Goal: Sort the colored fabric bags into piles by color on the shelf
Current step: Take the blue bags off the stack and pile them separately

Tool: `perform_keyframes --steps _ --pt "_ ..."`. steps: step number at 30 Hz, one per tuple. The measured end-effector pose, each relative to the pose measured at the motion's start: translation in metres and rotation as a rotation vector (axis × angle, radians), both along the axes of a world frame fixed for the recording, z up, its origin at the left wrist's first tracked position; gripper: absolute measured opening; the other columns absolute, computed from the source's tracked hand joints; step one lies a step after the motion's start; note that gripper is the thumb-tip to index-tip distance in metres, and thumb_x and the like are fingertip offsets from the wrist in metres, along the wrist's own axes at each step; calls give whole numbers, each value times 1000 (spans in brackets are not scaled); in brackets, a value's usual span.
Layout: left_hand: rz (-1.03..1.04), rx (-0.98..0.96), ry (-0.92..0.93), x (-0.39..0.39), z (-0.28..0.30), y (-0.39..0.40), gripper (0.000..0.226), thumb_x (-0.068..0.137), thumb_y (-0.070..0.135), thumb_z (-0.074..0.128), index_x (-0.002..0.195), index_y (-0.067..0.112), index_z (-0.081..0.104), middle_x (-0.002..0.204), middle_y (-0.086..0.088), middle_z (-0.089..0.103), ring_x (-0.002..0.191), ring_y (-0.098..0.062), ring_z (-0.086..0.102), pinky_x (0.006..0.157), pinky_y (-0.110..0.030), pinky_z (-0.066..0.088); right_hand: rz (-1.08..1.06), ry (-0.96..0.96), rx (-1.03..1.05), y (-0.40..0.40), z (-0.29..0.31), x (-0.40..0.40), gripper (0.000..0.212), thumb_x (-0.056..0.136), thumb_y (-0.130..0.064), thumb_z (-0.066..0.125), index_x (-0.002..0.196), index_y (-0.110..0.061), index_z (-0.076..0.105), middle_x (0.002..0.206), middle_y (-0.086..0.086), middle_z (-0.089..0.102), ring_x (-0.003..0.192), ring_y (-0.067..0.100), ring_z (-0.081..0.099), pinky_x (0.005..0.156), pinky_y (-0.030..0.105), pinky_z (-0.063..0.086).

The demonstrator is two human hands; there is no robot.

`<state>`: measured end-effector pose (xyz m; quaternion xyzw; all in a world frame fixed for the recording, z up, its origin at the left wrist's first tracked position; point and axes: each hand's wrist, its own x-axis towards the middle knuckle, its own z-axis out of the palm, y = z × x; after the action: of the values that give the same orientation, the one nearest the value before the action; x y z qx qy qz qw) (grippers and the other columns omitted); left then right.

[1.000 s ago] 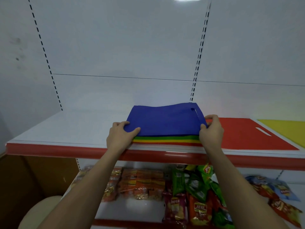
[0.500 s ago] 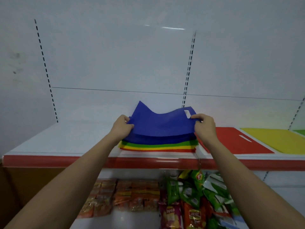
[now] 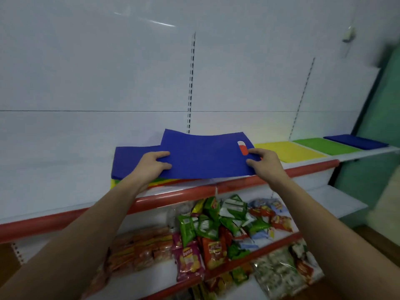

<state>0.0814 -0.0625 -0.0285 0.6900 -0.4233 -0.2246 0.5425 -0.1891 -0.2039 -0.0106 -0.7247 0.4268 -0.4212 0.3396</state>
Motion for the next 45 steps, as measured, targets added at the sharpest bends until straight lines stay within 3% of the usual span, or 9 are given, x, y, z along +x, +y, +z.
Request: perform_keyframes --steps 2,6,10,16,21,25,29,41,45 --pt "-52 -7 -12 -19 0 -9 54 91 -1 63 142 11 50 140 -4 47 108 -19 54 93 -28 49 -45 1 15 0 -2 -24 37 94 1 55 130 -6 57 122 7 56 98 21 57 79 31 48" --pt "-172 19 -10 -66 -1 -36 59 91 -6 60 145 11 46 141 -6 47 101 -18 58 78 -23 53 -161 -23 51 2 -10 -80 50 94 4 52 143 -4 44 138 9 52 105 19 54 84 29 46" --pt "-267 32 36 -113 -2 -70 60 92 -7 58 147 12 45 147 -8 43 117 -27 56 96 -39 52 -239 -53 93 0 -20 -141 52 96 4 50 146 -6 41 140 8 49 107 22 55 83 30 47" --pt "-341 41 69 -203 -12 -118 61 91 -7 57 147 14 45 146 -6 44 113 -26 56 77 -32 56 -329 -138 179 -15 -28 -236 54 95 10 43 145 -9 42 133 6 52 104 23 59 79 34 53" --pt "-425 93 93 -279 -19 -152 62 93 -7 55 149 14 40 148 -7 40 114 -30 58 89 -46 56 -412 -80 184 -26 -30 -312 50 95 7 45 144 -6 44 135 6 51 104 18 55 58 9 47" --pt "-469 74 123 -329 -31 -180 61 93 -6 56 149 15 41 150 -6 40 123 -29 53 99 -44 50 -449 -58 172 -38 -36 -368 49 97 4 45 145 -7 43 141 9 47 104 15 52 50 3 44" --pt "-513 77 145 -371 -41 -208 62 93 -6 57 148 15 42 149 -5 42 124 -25 53 100 -40 50 -480 -64 188 -49 -43 -412 49 99 0 44 147 -11 40 141 6 46 100 12 55 51 5 47" --pt "-679 123 172 -480 -53 -348 61 94 -5 55 149 20 41 144 -5 44 110 -30 61 68 -37 58 -661 -92 228 -128 -65 -506 50 101 -6 44 149 -19 37 151 6 37 97 7 55 56 16 49" --pt "-750 114 186 -507 -55 -413 62 94 -6 55 148 20 42 138 -3 50 104 -26 64 79 -44 57 -715 -126 246 -167 -67 -529 50 102 -8 44 149 -22 38 150 7 36 95 8 57 59 19 52"
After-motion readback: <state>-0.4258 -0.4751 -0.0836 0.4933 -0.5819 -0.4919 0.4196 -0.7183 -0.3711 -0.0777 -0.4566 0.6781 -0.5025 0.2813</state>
